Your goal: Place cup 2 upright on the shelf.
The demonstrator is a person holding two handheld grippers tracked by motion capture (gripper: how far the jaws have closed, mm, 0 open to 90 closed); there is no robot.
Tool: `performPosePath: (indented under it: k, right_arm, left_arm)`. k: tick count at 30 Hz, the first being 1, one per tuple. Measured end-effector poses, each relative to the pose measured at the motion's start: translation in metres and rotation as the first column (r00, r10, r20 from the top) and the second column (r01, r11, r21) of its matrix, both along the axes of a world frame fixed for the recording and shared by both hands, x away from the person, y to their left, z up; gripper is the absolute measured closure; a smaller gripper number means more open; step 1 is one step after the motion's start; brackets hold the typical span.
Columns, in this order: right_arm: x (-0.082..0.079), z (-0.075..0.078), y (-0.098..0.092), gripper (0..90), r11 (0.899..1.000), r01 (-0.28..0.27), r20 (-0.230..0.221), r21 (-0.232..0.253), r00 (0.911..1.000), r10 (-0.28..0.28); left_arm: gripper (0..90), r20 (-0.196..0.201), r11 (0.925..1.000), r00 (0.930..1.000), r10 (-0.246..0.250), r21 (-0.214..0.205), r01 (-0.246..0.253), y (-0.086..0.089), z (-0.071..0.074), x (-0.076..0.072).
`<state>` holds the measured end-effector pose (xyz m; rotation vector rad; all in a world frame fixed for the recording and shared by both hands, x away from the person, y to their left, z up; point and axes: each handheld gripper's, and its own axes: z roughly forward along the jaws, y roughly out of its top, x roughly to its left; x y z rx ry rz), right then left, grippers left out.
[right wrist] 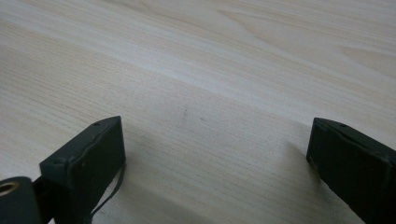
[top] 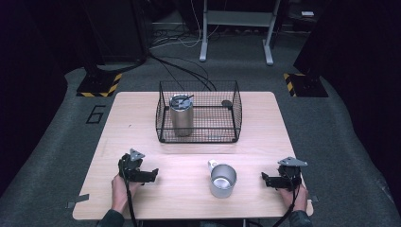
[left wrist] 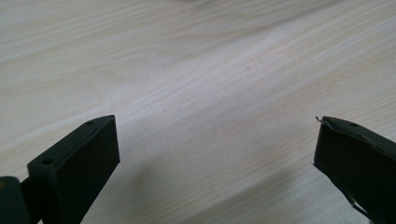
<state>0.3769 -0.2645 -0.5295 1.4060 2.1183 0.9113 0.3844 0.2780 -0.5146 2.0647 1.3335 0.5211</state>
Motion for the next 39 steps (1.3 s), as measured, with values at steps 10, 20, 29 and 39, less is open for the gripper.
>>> performPosePath:
  k: [10,20,29,39]
  right_arm:
    - [0.000,0.000,0.001,1.2,1.000,0.020,0.002,-0.010,0.9998,-0.020]
    - [0.002,0.002,0.001,0.0,0.999,0.044,-0.027,-0.020,0.9986,-0.045]
    - [-0.011,0.027,0.014,0.0,0.999,0.001,-0.059,0.042,0.9982,0.001]
    - [-0.031,0.077,0.038,0.0,0.983,-0.083,-0.007,0.161,0.9963,0.085]
  left_arm:
    - [0.0,0.043,0.9997,0.9988,0.025,-0.009,-0.024,0.003,-0.016,-0.008]
    - [0.0,0.044,0.9999,0.9989,0.015,-0.006,-0.015,0.005,-0.016,-0.010]
    - [0.0,0.050,0.9997,0.9985,0.022,-0.008,-0.022,0.004,-0.017,-0.010]
    - [0.0,0.051,0.9994,0.9981,0.033,-0.007,-0.033,0.003,-0.017,-0.009]
